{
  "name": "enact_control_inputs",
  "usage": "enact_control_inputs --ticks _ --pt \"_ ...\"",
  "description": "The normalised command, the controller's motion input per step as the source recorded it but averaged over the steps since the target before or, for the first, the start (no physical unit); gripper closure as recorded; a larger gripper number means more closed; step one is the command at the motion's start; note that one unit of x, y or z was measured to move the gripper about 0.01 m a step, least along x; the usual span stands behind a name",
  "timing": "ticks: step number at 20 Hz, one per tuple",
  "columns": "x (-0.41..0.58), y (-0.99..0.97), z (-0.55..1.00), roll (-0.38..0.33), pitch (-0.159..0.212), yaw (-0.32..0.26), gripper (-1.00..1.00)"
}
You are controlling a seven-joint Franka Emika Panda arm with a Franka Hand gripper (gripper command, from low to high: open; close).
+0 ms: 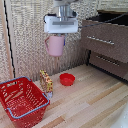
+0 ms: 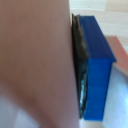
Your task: Move your gripper towards the pink mug and hold it gently. Lift the pink mug from the surface. Position it above the basket, lowering it gently until it is placed inside. Release the grip on the pink mug, completing the task.
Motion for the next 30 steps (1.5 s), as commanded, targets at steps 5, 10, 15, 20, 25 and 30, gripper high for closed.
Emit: enact_control_inputs --ticks 5,10,15,20,25,30 --pt "0.086 0.87 0.15 0.028 -0.049 0.000 1.00" --pt "0.078 0.93 0.01 -0.002 -0.075 0.000 1.00" --pt "0.053 0.92 0.00 -0.045 -0.080 0.000 1.00" --pt "0.002 0.83 -0.23 -0.169 -0.029 0.000 1.00" --pt "0.000 0.62 -0.42 -0.301 -0.036 0.000 1.00" --pt "-0.028 0.41 -0.45 -0.359 -0.031 0.007 1.00"
